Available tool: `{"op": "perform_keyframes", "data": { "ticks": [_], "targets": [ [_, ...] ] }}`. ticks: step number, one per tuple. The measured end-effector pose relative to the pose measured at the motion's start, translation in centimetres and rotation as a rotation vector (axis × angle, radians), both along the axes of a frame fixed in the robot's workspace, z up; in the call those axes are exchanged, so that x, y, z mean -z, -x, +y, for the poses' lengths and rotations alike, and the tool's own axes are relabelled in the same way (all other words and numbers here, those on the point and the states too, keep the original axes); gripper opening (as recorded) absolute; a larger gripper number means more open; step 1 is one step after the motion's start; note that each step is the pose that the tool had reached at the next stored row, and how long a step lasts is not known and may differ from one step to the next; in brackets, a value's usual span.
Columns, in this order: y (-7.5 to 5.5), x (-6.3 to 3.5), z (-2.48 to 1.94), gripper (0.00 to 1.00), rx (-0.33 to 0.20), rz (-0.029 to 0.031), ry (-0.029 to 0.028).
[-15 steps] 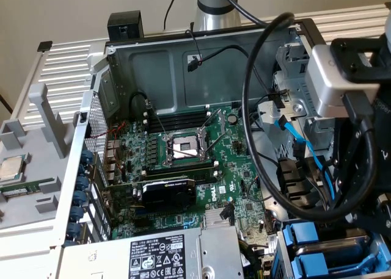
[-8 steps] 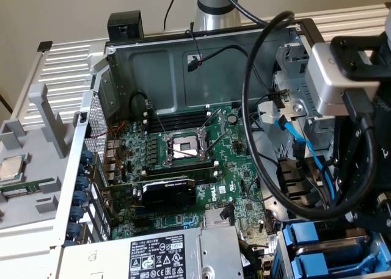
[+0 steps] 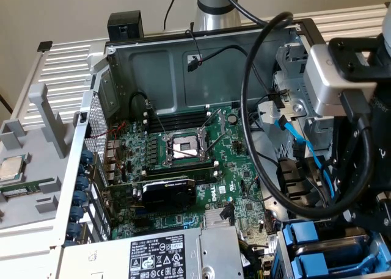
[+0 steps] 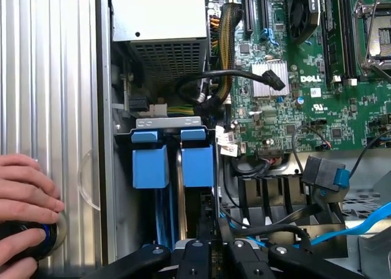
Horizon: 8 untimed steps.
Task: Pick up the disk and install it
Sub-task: 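Insert the first disk wire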
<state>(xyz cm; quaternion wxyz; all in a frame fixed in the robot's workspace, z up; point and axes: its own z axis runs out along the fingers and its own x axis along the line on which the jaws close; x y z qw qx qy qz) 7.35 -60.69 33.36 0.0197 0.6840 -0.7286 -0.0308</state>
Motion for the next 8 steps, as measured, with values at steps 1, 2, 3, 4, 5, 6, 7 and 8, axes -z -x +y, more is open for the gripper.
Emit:
{"op": "perform_keyframes", "data": {
  "ticks": [1, 2, 3, 4, 5, 6, 7, 8],
  "targets": [
    [0.00, 0.00, 0.00, 0.17, 0.000, 0.0000, 0.0000],
    [0.00, 0.00, 0.00, 0.17, 0.000, 0.0000, 0.0001],
    [0.00, 0.00, 0.00, 0.17, 0.000, 0.0000, 0.0001],
    [0.00, 0.00, 0.01, 0.17, 0.000, 0.0000, 0.0000],
    [0.00, 0.00, 0.01, 0.17, 0.000, 0.0000, 0.0001],
    [-0.01, 0.05, 0.02, 0.18, 0.000, -0.0003, -0.0014],
    [-0.01, 0.08, 0.01, 0.18, 0.000, -0.0005, -0.0013],
    [-0.01, 0.04, 0.02, 0.24, 0.000, -0.0001, -0.0003]
  ]
}}
